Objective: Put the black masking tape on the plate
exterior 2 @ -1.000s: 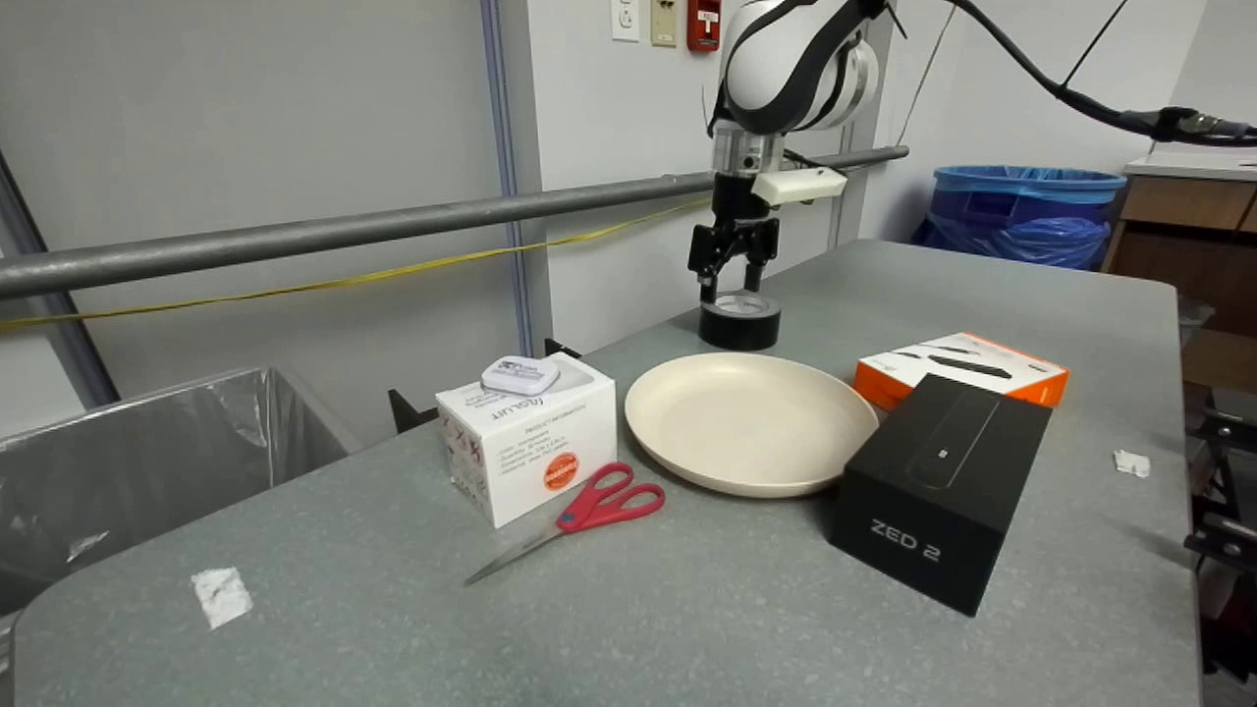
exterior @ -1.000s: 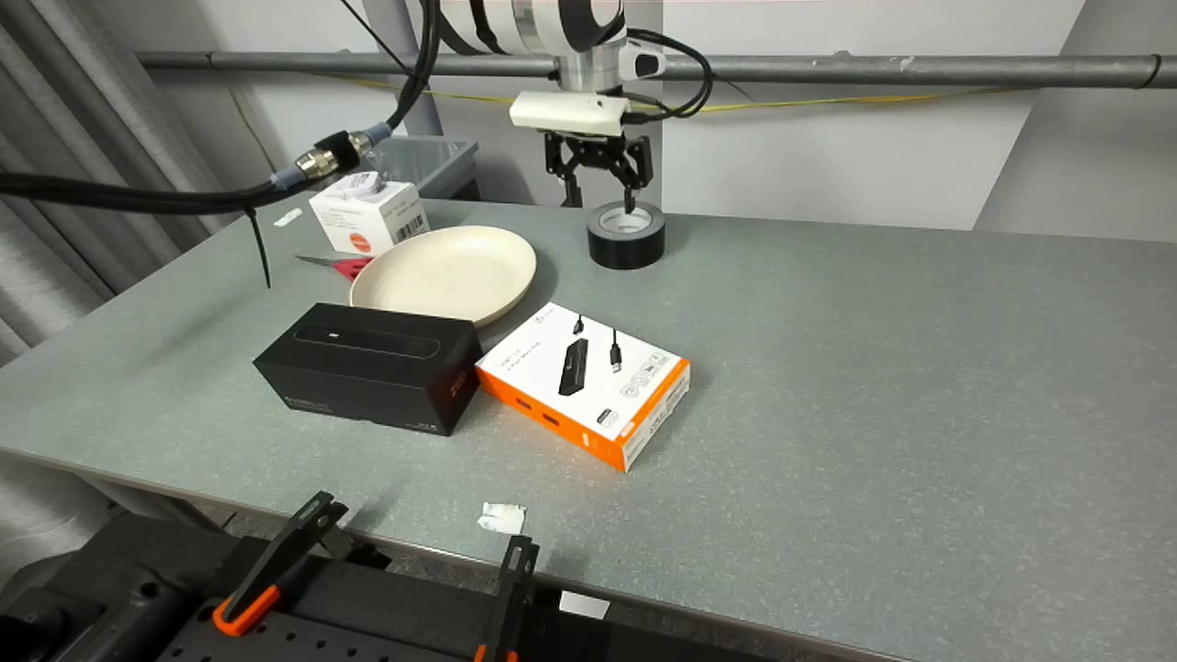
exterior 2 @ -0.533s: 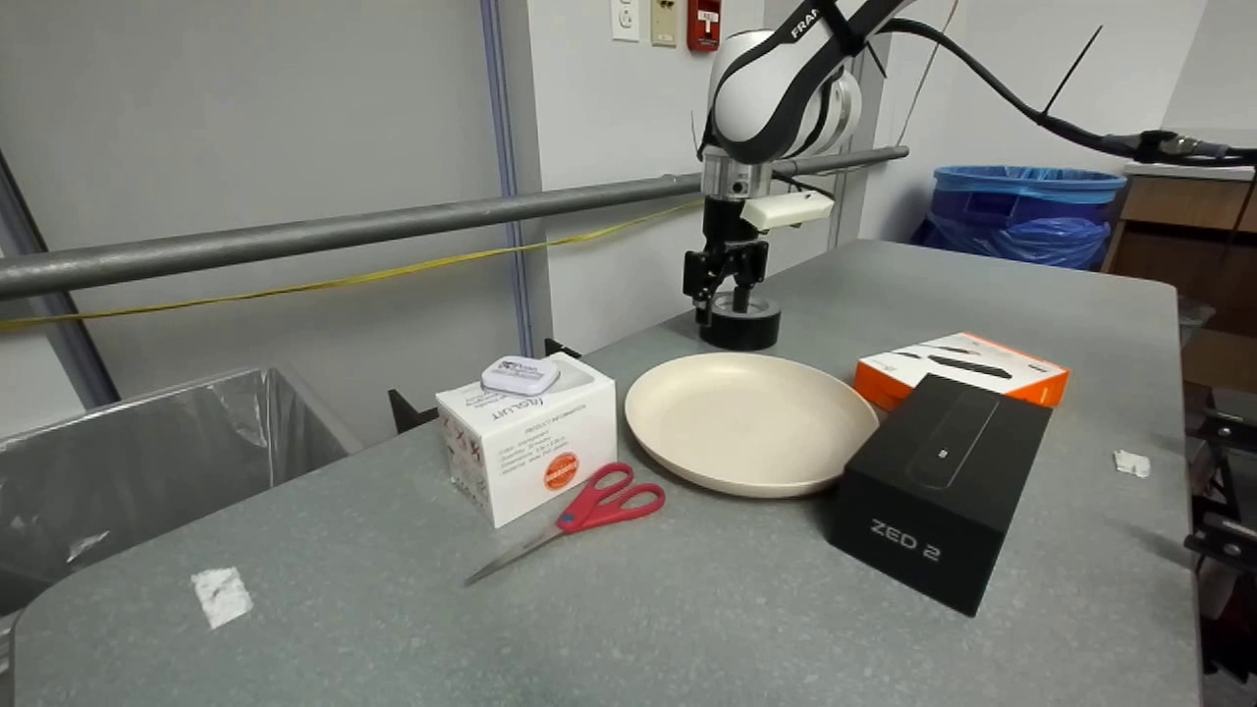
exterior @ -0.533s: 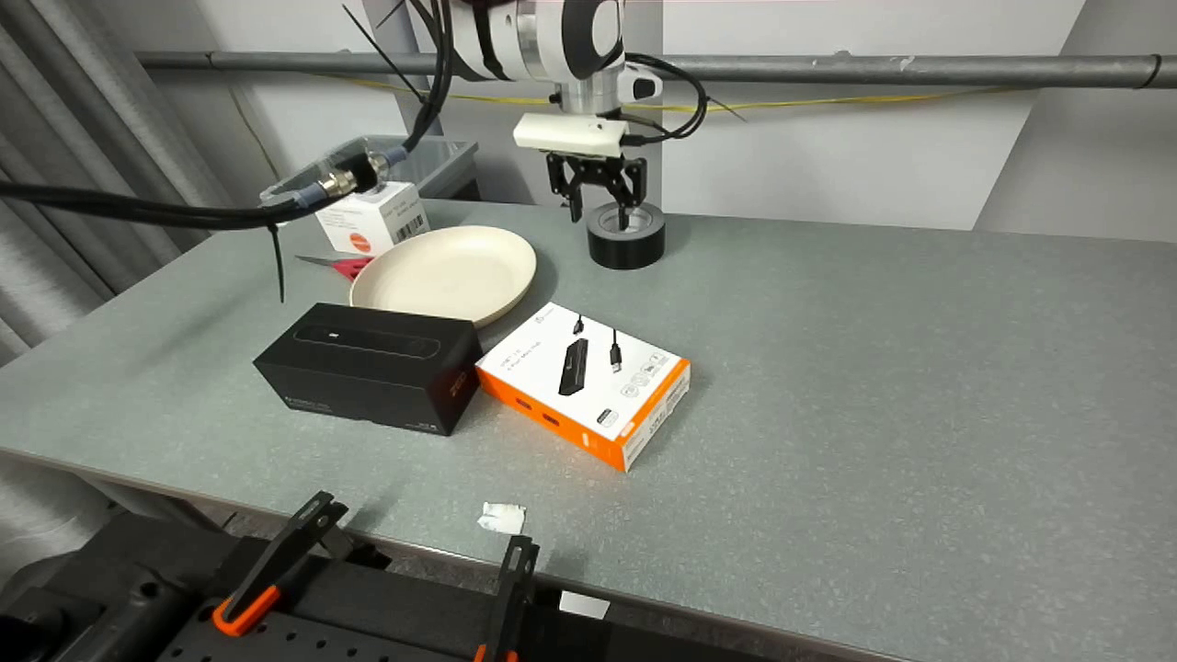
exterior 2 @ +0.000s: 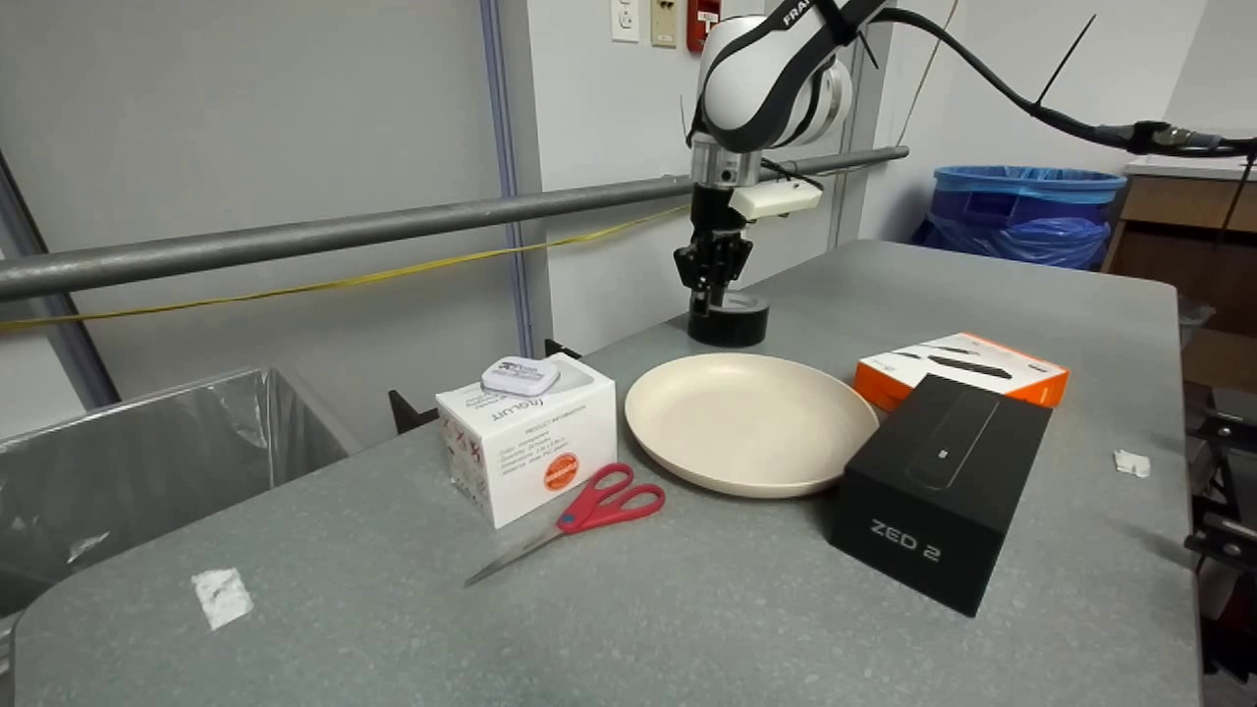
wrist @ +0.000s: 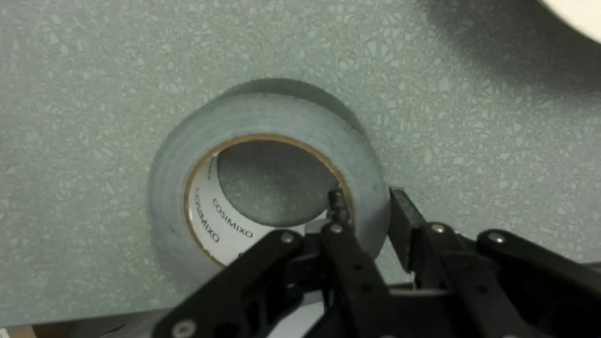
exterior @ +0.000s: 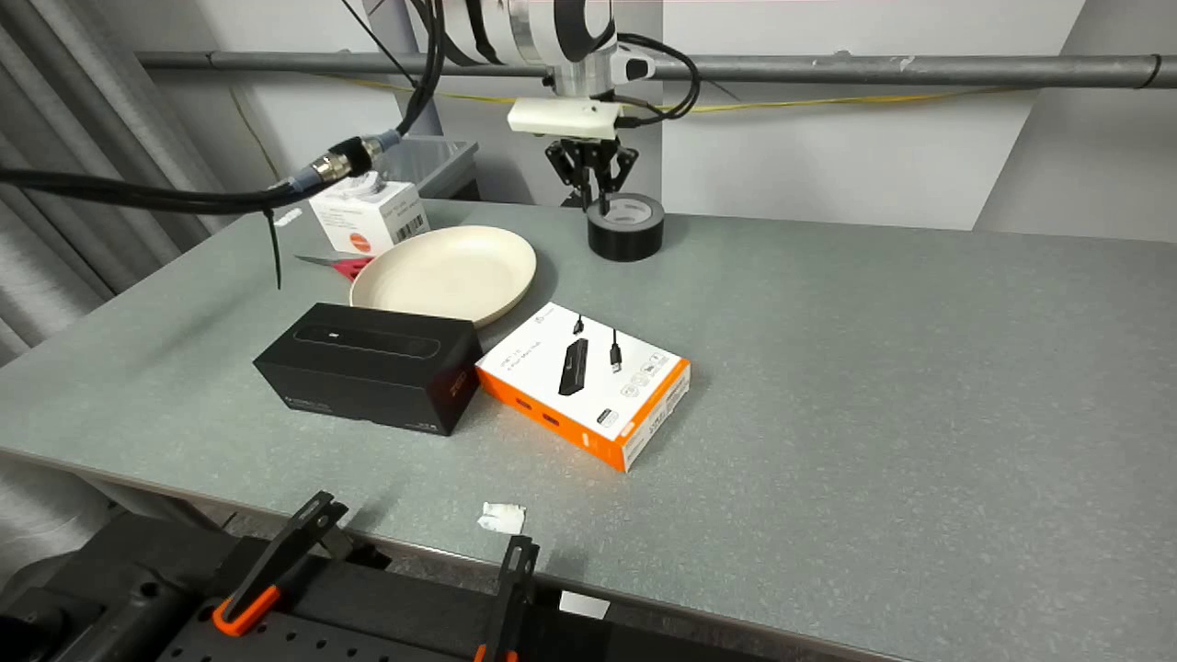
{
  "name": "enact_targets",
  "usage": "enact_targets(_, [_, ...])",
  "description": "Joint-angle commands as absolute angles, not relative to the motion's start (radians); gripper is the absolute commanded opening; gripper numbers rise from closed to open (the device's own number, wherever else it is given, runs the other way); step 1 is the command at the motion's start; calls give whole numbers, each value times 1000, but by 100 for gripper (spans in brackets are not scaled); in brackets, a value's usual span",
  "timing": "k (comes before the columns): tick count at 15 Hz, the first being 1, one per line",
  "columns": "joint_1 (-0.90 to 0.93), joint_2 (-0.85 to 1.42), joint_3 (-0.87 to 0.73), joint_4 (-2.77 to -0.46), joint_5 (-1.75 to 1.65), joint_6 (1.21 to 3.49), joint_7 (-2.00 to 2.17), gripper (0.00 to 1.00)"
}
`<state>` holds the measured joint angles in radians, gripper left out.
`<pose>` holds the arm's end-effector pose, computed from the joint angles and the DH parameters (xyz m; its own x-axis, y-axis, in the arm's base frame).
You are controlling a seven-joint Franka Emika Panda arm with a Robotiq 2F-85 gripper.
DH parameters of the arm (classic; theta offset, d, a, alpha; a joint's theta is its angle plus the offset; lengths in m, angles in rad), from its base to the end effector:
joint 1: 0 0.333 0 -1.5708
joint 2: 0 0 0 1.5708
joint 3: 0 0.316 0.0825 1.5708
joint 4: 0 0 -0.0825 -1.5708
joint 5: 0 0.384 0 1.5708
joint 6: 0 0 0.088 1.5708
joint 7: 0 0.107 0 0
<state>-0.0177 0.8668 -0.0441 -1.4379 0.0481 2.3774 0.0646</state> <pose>0.7293 -0.0384 0.1788 0.9871 -0.1425 0.0733 -0.1424 -0.9898 -0.0069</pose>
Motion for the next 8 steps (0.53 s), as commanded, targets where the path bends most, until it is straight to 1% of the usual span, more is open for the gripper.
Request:
enact_targets(1, [5,792,-44,-1467,29,2374,80,6])
enact_targets(5, [48,653,-31,-1591,0,2398,49,6])
enact_targets(8, [90,523,-5,-1743,-33,2404,14,6])
